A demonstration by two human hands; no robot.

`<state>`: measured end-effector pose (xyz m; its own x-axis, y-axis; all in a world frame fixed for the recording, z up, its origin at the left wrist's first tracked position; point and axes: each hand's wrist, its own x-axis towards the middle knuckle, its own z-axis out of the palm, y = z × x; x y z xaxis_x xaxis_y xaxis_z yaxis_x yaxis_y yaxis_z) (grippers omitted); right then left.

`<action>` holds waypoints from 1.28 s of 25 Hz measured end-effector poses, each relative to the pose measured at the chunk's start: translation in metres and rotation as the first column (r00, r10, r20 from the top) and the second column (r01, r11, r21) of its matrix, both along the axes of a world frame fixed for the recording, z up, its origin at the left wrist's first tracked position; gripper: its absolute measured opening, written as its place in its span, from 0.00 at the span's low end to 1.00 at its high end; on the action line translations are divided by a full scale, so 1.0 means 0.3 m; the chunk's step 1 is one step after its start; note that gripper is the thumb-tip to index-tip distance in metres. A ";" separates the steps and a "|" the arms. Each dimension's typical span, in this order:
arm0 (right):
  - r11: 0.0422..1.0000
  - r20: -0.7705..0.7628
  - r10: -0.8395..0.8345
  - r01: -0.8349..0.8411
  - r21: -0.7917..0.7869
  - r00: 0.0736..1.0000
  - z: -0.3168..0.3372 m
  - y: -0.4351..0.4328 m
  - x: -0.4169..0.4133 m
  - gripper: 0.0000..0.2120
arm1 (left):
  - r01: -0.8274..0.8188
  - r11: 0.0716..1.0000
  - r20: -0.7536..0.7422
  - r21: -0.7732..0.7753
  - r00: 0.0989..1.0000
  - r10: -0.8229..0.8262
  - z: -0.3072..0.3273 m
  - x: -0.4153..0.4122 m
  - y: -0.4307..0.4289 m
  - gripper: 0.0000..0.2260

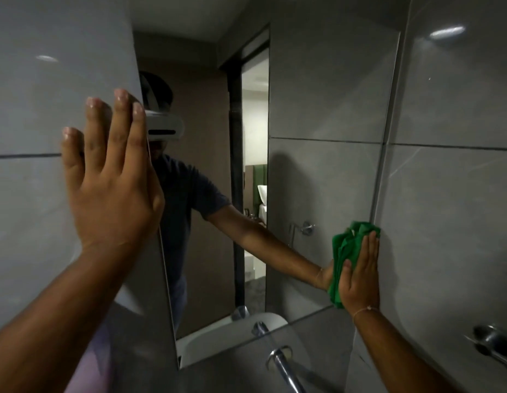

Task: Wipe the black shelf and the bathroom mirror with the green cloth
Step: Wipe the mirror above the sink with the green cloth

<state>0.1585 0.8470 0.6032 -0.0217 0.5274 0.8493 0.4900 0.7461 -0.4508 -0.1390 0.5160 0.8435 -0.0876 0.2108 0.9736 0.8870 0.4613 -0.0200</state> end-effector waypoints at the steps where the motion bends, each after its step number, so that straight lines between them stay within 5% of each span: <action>1: 1.000 -0.016 -0.007 0.006 -0.026 1.000 -0.041 -0.011 -0.005 0.33 | -0.001 1.000 0.006 0.002 1.000 0.001 0.000 -0.001 -0.001 0.34; 5: 0.994 -0.080 -0.038 0.030 -0.105 0.996 -0.138 -0.102 -0.070 0.33 | -0.023 1.000 0.006 0.001 1.000 0.023 0.003 0.001 0.001 0.34; 9: 0.980 -0.171 0.092 -0.120 -0.158 0.981 -0.218 -0.363 -0.282 0.33 | -0.035 0.999 0.004 0.004 0.999 0.034 0.002 0.004 0.001 0.32; 12: 0.980 -0.044 0.165 -0.169 -0.107 0.985 -0.251 -0.614 -0.457 0.33 | -0.033 0.999 -0.001 0.007 0.999 0.033 0.003 0.004 0.003 0.32; 15: 0.997 0.193 0.069 -0.077 0.031 0.979 -0.279 -0.824 -0.618 0.37 | -0.031 1.000 0.013 0.002 0.999 0.031 0.006 0.007 -0.004 0.32; 19: 0.994 0.187 0.037 -0.055 0.089 0.982 -0.309 -0.901 -0.690 0.37 | -0.040 0.999 0.007 -0.007 0.999 0.040 0.006 0.016 -0.013 0.32; 24: 0.965 0.206 0.188 -0.220 0.141 0.960 -0.310 -0.941 -0.694 0.30 | -0.074 0.997 0.018 -0.023 0.997 0.074 0.013 0.021 -0.012 0.33; 29: 0.908 0.113 0.418 -0.414 -0.062 0.901 -0.267 -1.086 -0.644 0.29 | -0.115 0.990 0.043 -0.087 0.992 0.119 0.014 0.024 -0.032 0.37; 32: 0.792 0.024 0.534 -0.491 -0.363 0.845 -0.324 -1.283 -0.528 0.35 | -0.010 0.990 0.052 -0.138 0.999 0.017 0.026 0.049 -0.117 0.35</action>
<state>0.0002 0.4622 0.5060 -0.4581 0.6568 0.5990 0.1438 0.7197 -0.6793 -0.1242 0.4810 0.8513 -0.1417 0.3412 0.9292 0.8822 0.4694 -0.0378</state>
